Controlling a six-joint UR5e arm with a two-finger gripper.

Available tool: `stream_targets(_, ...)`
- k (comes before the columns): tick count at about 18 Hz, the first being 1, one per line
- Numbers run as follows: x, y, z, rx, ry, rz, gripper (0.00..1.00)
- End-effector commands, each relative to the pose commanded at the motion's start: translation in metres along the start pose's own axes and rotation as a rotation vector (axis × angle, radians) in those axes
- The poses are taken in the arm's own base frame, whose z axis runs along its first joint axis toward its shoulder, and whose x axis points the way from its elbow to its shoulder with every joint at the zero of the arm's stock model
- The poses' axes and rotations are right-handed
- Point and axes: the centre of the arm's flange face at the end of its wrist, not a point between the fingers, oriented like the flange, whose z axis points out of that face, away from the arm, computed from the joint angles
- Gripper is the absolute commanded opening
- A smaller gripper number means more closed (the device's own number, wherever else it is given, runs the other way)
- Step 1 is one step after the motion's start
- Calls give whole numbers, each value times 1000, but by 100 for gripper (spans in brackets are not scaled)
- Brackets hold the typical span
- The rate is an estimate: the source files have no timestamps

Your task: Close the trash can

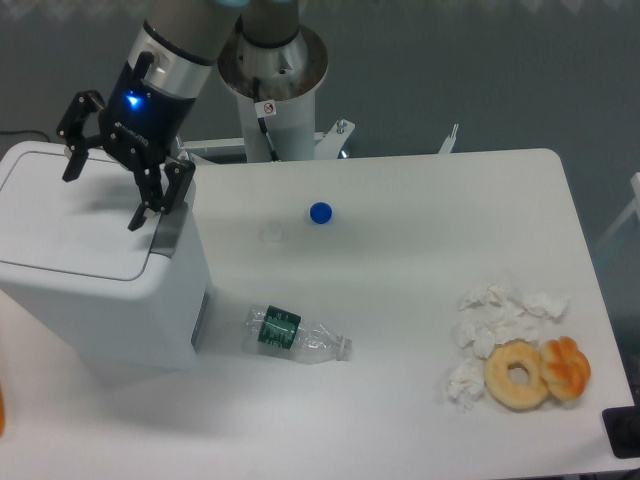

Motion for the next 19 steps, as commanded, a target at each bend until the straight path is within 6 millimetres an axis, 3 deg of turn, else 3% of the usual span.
stream_targets(4, -28, 5, -22, -104, -208, 31, 100)
stream_targets(9, -46, 10, -31, -146, -259, 117, 100)
stream_targets(12, -63, 21, -42, -263, -358, 244, 100)
stream_targets(19, -74, 30, -57, -396, -439, 382, 100)
